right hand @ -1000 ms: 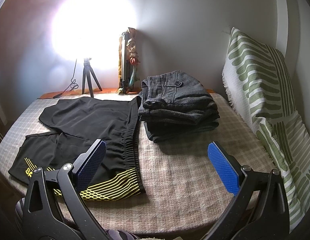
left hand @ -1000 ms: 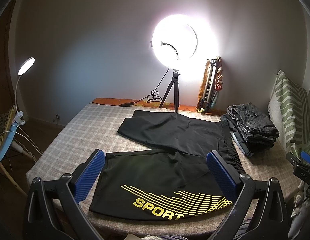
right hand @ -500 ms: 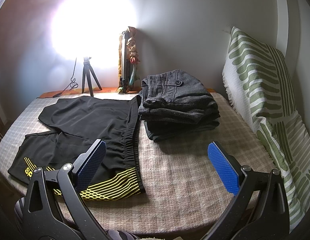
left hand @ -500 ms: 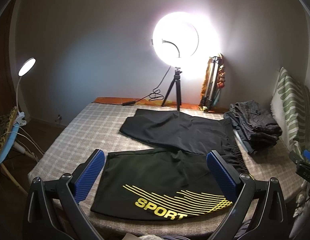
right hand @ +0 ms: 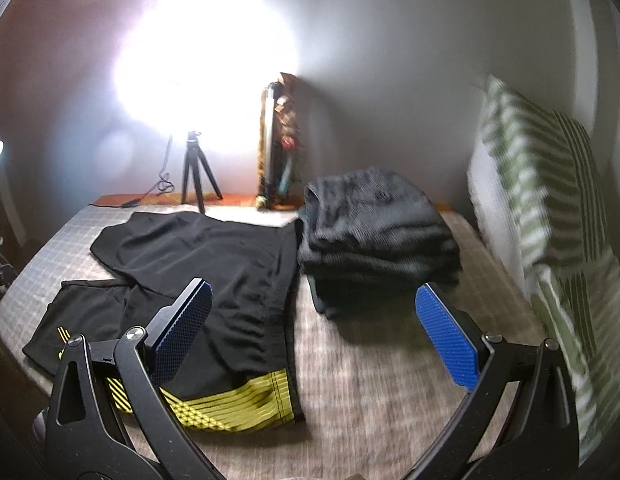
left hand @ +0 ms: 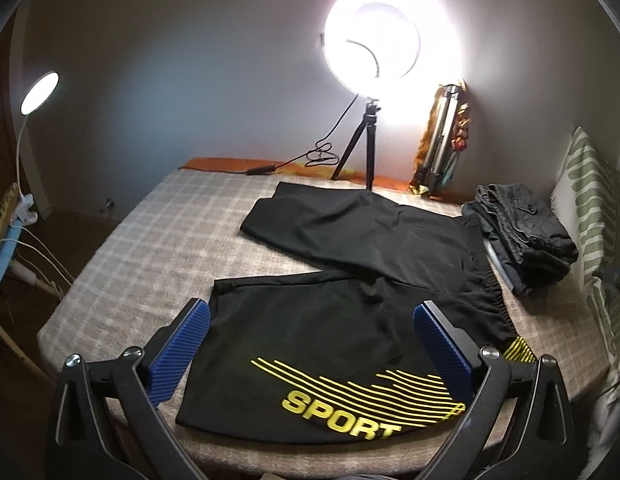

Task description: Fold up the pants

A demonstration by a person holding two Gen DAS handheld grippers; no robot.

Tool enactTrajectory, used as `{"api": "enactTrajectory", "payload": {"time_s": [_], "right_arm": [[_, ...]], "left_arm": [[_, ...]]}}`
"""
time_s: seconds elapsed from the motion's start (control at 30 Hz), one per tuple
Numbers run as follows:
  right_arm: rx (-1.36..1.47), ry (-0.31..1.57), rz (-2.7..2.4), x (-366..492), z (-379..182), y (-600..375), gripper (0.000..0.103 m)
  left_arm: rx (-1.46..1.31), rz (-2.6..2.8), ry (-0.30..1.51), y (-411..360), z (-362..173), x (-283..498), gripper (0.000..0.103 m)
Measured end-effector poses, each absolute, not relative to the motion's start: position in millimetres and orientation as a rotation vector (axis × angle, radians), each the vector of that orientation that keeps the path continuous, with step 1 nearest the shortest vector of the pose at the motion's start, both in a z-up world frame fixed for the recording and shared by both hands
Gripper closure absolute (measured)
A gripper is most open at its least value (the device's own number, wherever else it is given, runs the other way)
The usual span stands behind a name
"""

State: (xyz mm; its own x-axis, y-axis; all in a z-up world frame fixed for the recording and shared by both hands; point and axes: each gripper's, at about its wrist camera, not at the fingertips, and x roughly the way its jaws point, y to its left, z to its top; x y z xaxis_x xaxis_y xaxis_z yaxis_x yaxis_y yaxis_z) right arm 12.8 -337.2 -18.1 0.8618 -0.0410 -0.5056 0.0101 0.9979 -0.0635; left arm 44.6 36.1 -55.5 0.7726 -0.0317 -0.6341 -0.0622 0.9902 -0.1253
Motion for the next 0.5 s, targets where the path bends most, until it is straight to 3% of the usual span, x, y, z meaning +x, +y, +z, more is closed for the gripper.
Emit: {"api": "enactTrajectory", "payload": {"time_s": [0.5], "right_arm": [[-0.233,0.695,0.251,171,-26,-302,0.000]], "left_arm": [[-0.015,-0.028,0.728,78,-58,148,0.009]]}}
